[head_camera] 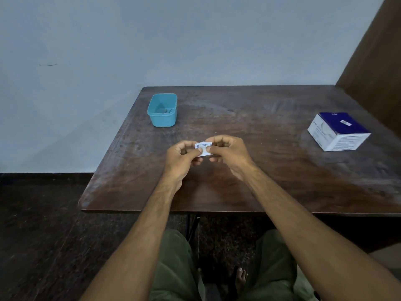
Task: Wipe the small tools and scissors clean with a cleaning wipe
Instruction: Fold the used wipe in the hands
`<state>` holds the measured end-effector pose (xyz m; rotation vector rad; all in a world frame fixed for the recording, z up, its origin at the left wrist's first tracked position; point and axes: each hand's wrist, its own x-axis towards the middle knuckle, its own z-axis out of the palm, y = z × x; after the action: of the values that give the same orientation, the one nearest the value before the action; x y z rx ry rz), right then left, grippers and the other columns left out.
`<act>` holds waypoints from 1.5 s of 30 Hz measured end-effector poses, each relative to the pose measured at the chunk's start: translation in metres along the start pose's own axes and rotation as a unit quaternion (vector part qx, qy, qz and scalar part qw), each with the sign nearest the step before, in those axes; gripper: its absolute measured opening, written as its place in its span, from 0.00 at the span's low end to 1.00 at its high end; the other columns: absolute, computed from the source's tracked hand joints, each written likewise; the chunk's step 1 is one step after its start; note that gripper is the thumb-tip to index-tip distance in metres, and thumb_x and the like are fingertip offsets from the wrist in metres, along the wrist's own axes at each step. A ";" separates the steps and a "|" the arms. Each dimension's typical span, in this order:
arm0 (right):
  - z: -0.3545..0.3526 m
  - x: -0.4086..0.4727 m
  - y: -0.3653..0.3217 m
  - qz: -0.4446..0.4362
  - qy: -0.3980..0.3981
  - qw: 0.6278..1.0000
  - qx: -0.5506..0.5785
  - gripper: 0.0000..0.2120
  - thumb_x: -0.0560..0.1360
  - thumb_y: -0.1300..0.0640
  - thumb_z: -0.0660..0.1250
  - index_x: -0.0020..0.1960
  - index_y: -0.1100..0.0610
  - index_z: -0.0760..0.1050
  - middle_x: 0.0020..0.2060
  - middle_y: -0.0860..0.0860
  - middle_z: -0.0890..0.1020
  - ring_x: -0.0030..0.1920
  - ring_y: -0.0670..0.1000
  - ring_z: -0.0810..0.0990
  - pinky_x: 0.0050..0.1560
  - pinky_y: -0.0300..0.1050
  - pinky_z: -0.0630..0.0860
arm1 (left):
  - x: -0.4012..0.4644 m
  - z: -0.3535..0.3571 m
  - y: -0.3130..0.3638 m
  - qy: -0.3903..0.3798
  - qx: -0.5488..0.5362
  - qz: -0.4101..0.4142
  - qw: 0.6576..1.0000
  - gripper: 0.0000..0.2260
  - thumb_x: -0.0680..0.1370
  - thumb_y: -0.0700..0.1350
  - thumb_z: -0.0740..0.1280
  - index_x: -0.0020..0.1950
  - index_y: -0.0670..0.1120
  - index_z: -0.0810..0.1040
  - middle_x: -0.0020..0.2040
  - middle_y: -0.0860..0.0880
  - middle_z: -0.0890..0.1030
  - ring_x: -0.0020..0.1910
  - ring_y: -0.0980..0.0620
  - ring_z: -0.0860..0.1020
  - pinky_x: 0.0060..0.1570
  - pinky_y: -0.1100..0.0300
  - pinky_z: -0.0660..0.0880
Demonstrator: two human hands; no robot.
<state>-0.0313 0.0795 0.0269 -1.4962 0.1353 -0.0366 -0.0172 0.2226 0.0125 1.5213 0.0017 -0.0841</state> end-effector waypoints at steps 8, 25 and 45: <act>-0.033 -0.011 -0.004 0.041 0.026 0.996 0.076 0.06 0.72 0.73 0.68 0.43 0.64 0.81 0.38 0.57 0.83 0.37 0.48 0.83 0.39 0.39 0.81 | -0.003 0.030 0.003 -0.041 0.003 0.002 0.999 0.07 0.75 0.32 0.68 0.43 0.43 0.82 0.37 0.44 0.83 0.32 0.53 0.78 0.35 0.61 0.77; -0.055 -0.029 -0.001 -0.030 0.049 0.998 0.000 0.09 0.73 0.71 0.68 0.42 0.59 0.82 0.40 0.55 0.85 0.43 0.50 0.84 0.45 0.40 0.81 | -0.017 0.045 0.014 -0.072 -0.128 -0.134 0.980 0.11 0.80 0.44 0.64 0.51 0.38 0.82 0.46 0.41 0.85 0.42 0.49 0.84 0.44 0.63 0.81; -0.069 -0.042 -0.003 -0.002 0.059 0.997 0.058 0.08 0.75 0.61 0.69 0.53 0.62 0.79 0.41 0.54 0.82 0.39 0.49 0.82 0.46 0.43 0.81 | -0.019 0.064 0.006 -0.060 -0.030 -0.016 0.998 0.08 0.72 0.31 0.72 0.46 0.42 0.80 0.38 0.45 0.83 0.36 0.53 0.82 0.42 0.63 0.80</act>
<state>-0.0802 0.0151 0.0283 -1.3792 0.2224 -0.1338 -0.0388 0.1598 0.0228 1.4534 -0.0663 -0.2001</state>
